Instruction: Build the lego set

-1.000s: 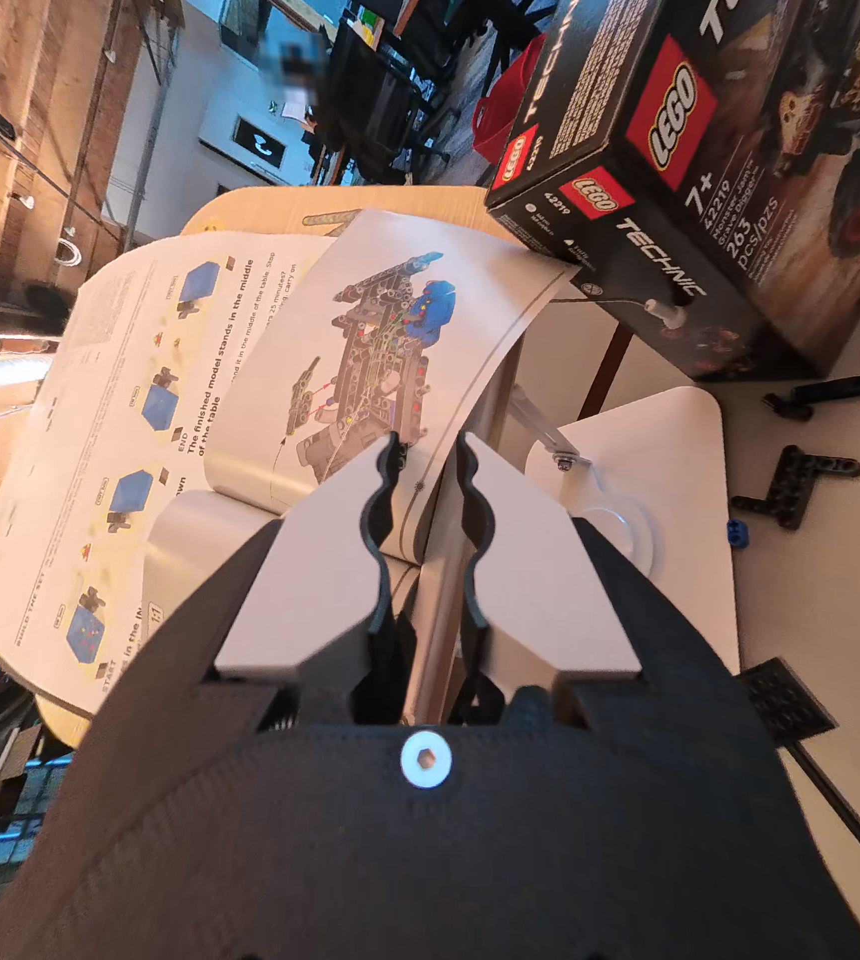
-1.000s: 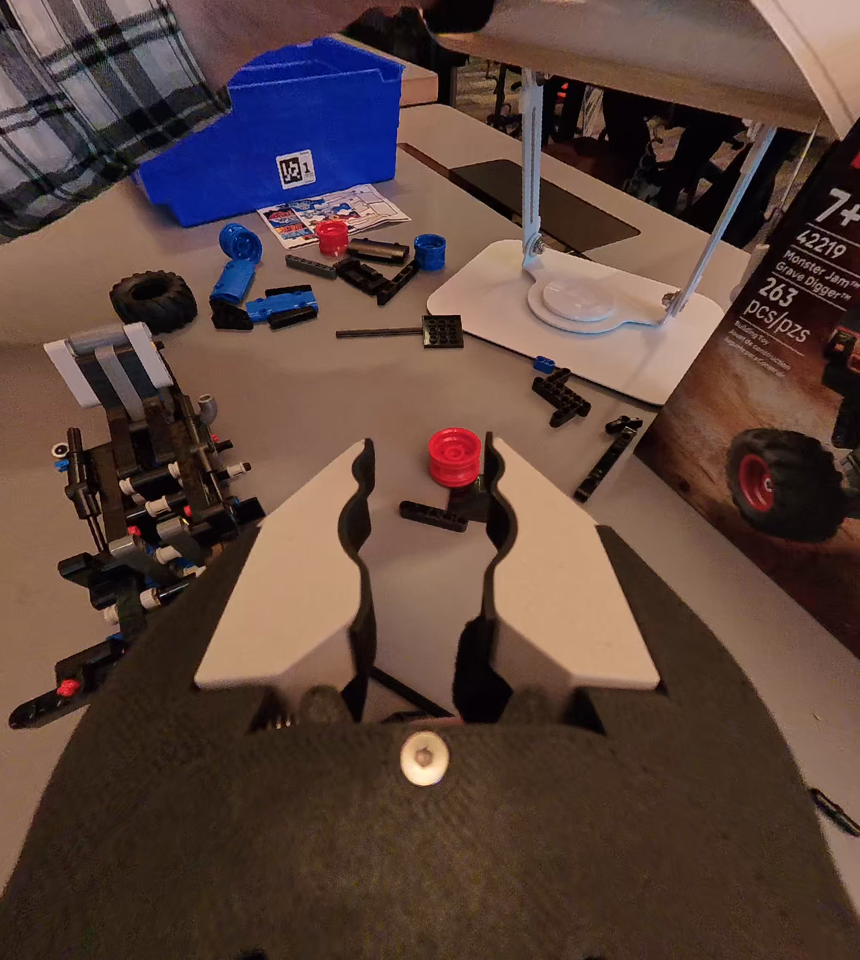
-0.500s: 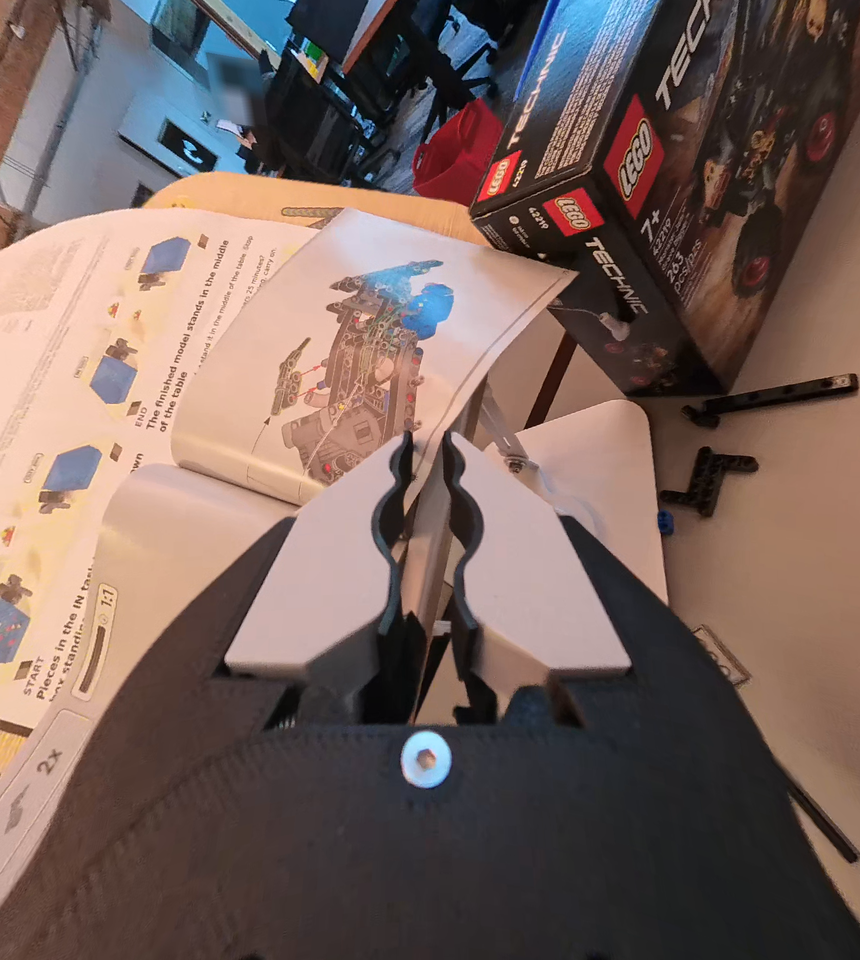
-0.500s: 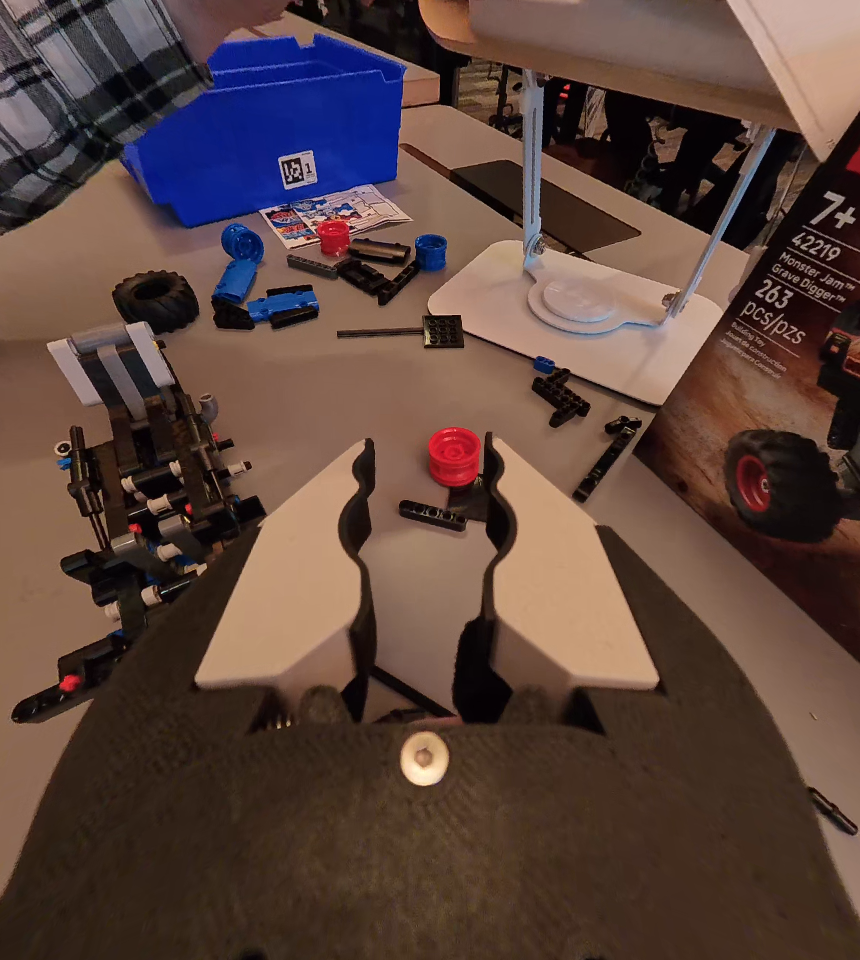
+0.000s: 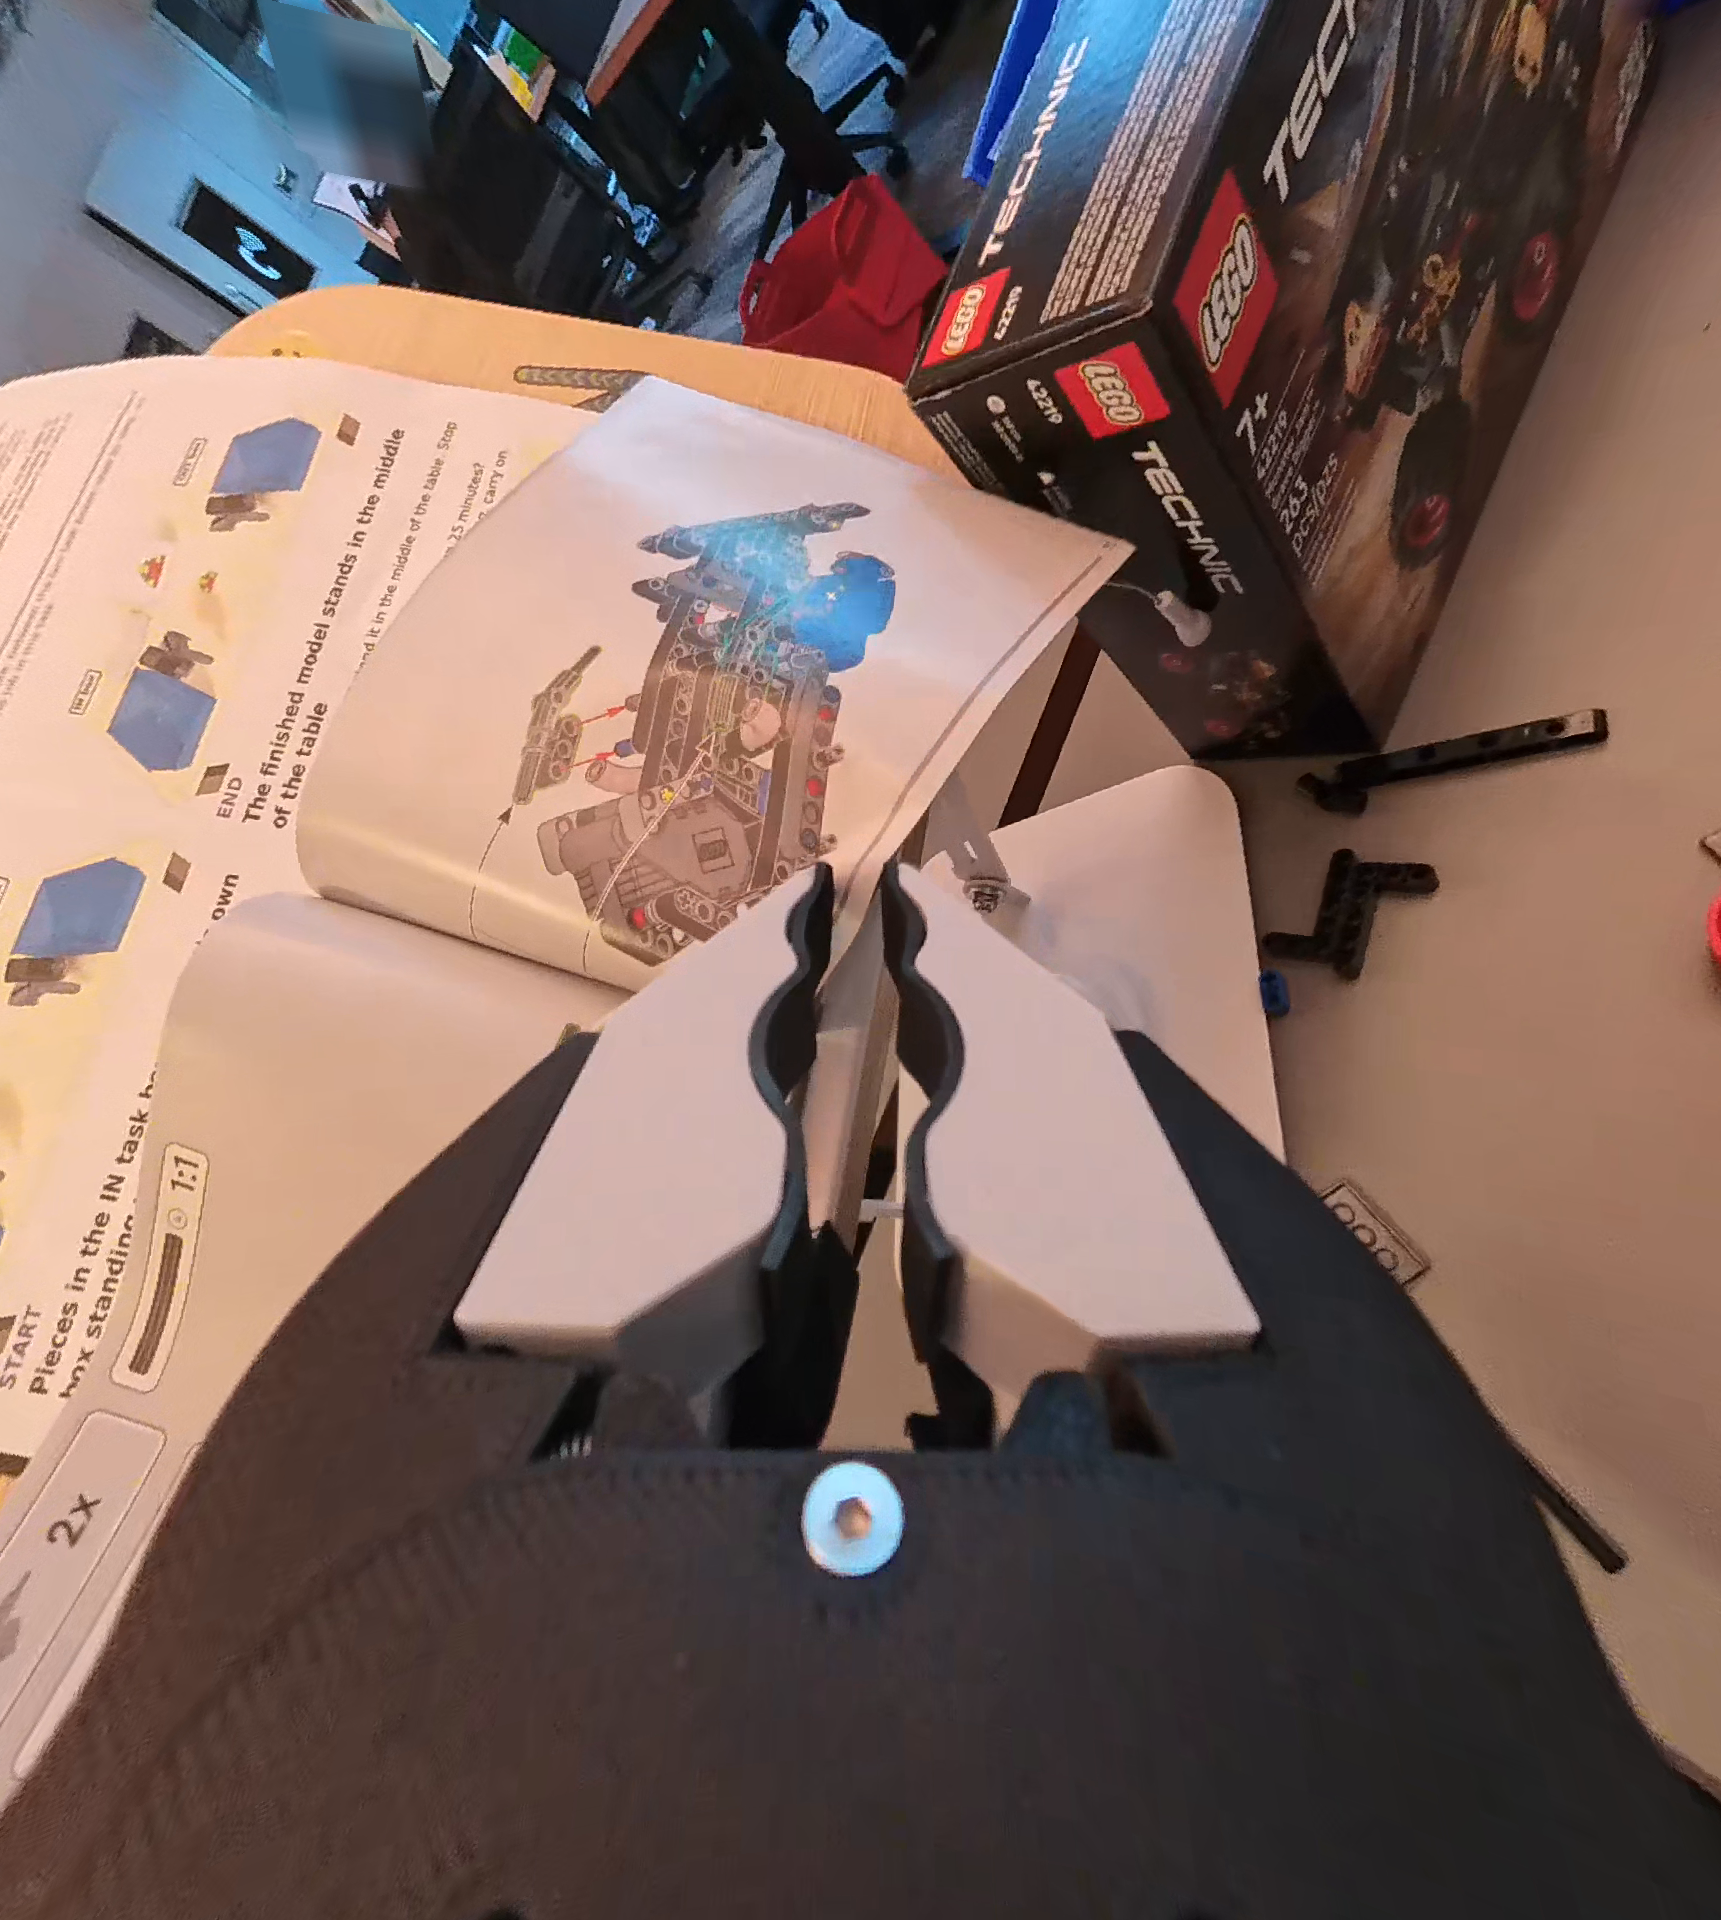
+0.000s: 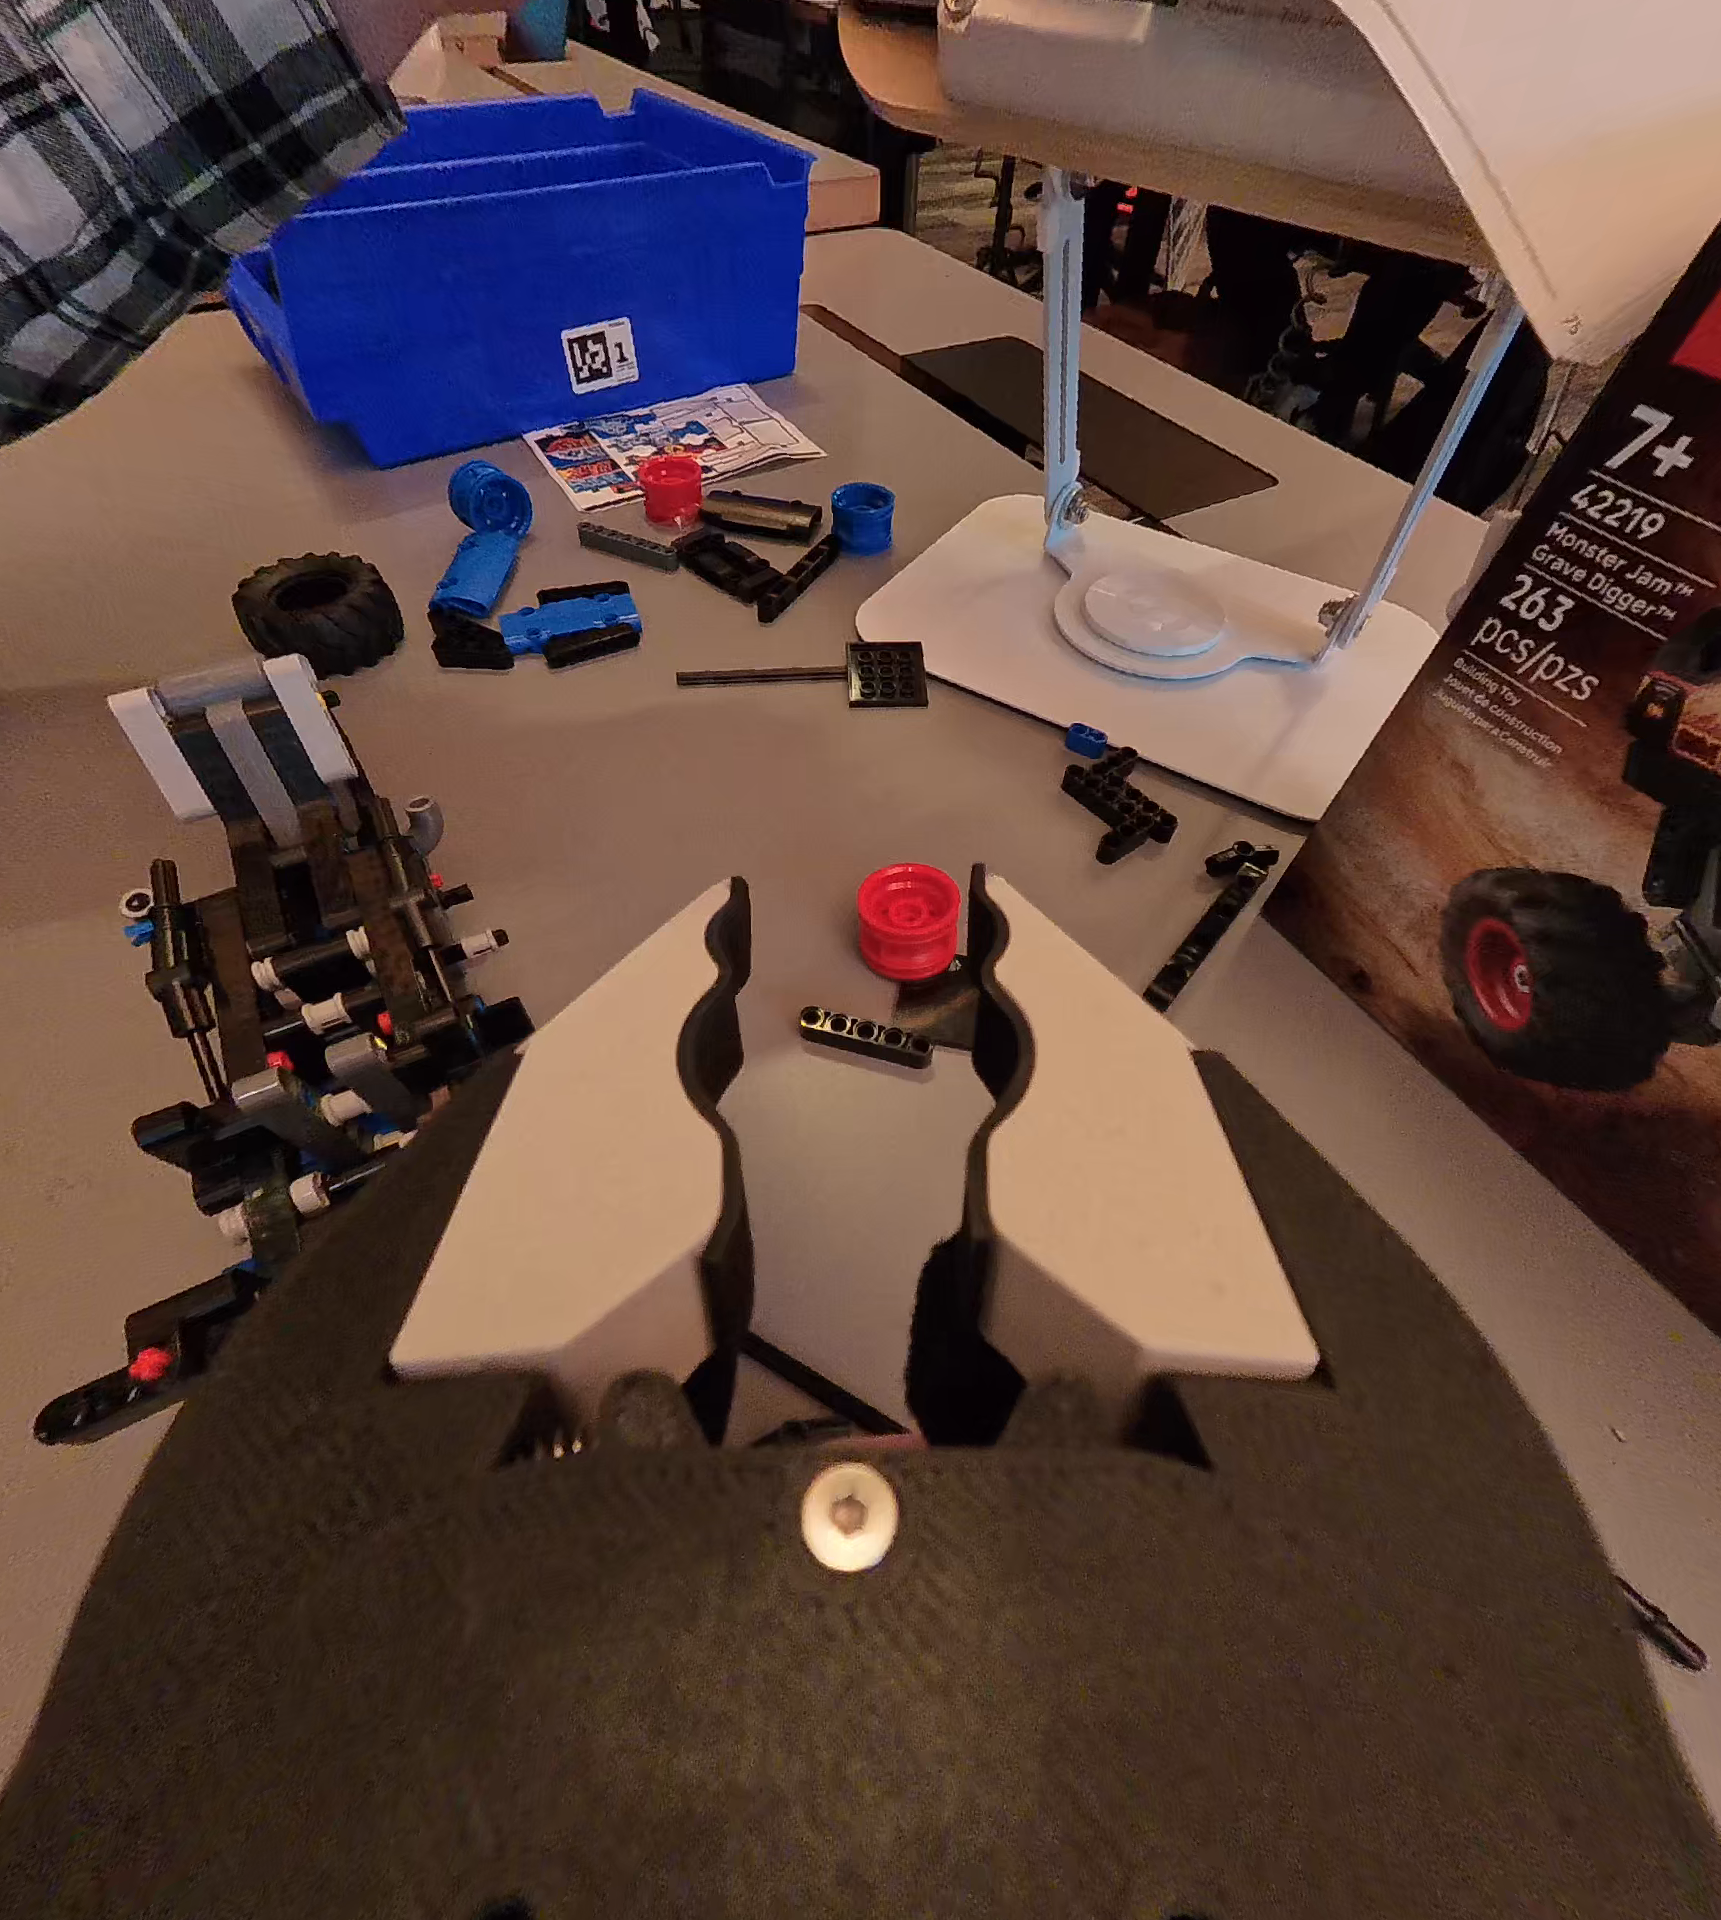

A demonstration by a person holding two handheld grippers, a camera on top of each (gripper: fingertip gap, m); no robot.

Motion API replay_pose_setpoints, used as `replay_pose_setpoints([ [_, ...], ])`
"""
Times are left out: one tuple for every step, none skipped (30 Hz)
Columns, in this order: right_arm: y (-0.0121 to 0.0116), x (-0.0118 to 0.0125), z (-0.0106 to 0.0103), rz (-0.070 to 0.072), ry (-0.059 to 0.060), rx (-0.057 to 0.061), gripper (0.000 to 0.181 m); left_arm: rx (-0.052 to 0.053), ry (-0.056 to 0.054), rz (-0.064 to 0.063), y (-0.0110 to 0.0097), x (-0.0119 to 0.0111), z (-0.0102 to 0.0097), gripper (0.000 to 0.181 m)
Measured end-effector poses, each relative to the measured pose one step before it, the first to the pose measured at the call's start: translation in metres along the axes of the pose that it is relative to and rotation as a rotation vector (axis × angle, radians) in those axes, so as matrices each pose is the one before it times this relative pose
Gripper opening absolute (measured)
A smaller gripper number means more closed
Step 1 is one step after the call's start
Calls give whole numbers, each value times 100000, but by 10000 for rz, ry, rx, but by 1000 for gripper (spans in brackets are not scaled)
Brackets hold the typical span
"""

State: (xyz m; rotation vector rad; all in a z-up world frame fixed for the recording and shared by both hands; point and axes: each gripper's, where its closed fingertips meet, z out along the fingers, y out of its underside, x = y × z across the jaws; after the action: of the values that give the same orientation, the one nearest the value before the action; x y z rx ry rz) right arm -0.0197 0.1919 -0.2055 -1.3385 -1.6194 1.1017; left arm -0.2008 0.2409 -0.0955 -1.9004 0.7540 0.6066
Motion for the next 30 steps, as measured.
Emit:
replay_pose_setpoints([
  [49, -3, 39, -5, -2, -19, 40, -99, -23, 89, 157, -2, 39, 7],
  [58, 4, 27, -8, 3, -23, 40, -94, -1, 77, 172, 13, 1, 6],
  [43, 3, 19, -7, 4, -16, 40, 5, 88, -29, 34, 123, -42, 4],
  [31, 3, 8, -1, 1, -11, 40, 14, 128, -114, 48, 118, -48, 0],
  [-13, 6, -9, -3, 4, 5, 40, 8, 53, -38, 110, 15, -72, 0],
  [-41, 11, -11, -5, 8, 21, 40, 3, 10, -9, 132, -49, -76, 0],
  [-3, -4, 11, -2, 3, 8, 40, 8, 5, -47, 113, -55, -62, 0],
  [25, -10, 43, -3, -6, -9, 40, -4, -24, 5, 88, -42, -38, 0],
  [60, -15, 66, -4, -5, -19, 40, -36, -44, 71, 64, -12, -36, 0],
  [62, -29, 68, -9, 3, -22, 41, -20, -37, 94, -59, 19, -65, 0],
  [75, -16, 69, -15, 3, -24, 41, -34, -35, 86, -73, 1, -107, 0],
  [84, -23, 65, -8, 2, -31, 41, 1, -66, 63, -102, -84, -113, 0],
  [93, 8, 64, 1, 6, -38, 41, 44, -42, -18, -91, -83, -103, 0],
  [65, 16, 40, -3, 13, -24, 41, 29, 51, -118, 56, -2, -42, 0],
  [27, 17, 11, -4, 9, -8, 41, -14, 34, -131, 243, -33, -15, 0],
  [-3, 22, 0, 0, 8, 3, 41, -1, -6, -129, 312, -74, -20, 0],
  [-15, 17, -16, 4, 9, 10, 41, 66, 52, -193, 262, 30, -37, 0],
  [-16, 21, -2, 6, 3, 6, 41, 100, 44, -239, 193, 22, -52, 0],
  [-10, 10, 4, 2, 2, 8, 41, 116, -66, -160, 75, -92, -87, 0],
  [-6, -23, 35, 2, -12, 3, 41, 139, -132, -32, -117, -138, -89, 0],
  [1, -38, 39, -2, -18, -6, 41, 166, -107, 47, -389, -71, -60, 0],
  [43, -46, 60, -10, -16, -22, 41, 220, -173, 137, -696, -91, 4, 0],
  [67, -29, 64, -17, -8, -35, 41, 182, -157, 239, -836, -17, 143, 4],
  [74, -9, 30, -18, 3, -30, 41, 24, -108, 358, -712, 95, 350, 12],
  [45, 11, -5, -11, 10, -19, 41, -153, -40, 510, -479, 227, 521, 15],
  [2, 44, -34, 0, 14, 2, 41, -291, -62, 556, -234, 183, 649, 17],
  [-50, 64, -74, 14, 18, 25, 41, -300, -56, 459, -93, 134, 666, 20],
  [-67, 68, -97, 18, 19, 39, 41, -207, -23, 274, -89, 83, 554, 19],
  [-85, 68, -112, 16, 18, 40, 41, -106, 48, 87, -99, 91, 359, 16],
  [-92, 55, -100, 14, 14, 42, 41, -11, 56, -78, -102, 23, 163, 14],
])
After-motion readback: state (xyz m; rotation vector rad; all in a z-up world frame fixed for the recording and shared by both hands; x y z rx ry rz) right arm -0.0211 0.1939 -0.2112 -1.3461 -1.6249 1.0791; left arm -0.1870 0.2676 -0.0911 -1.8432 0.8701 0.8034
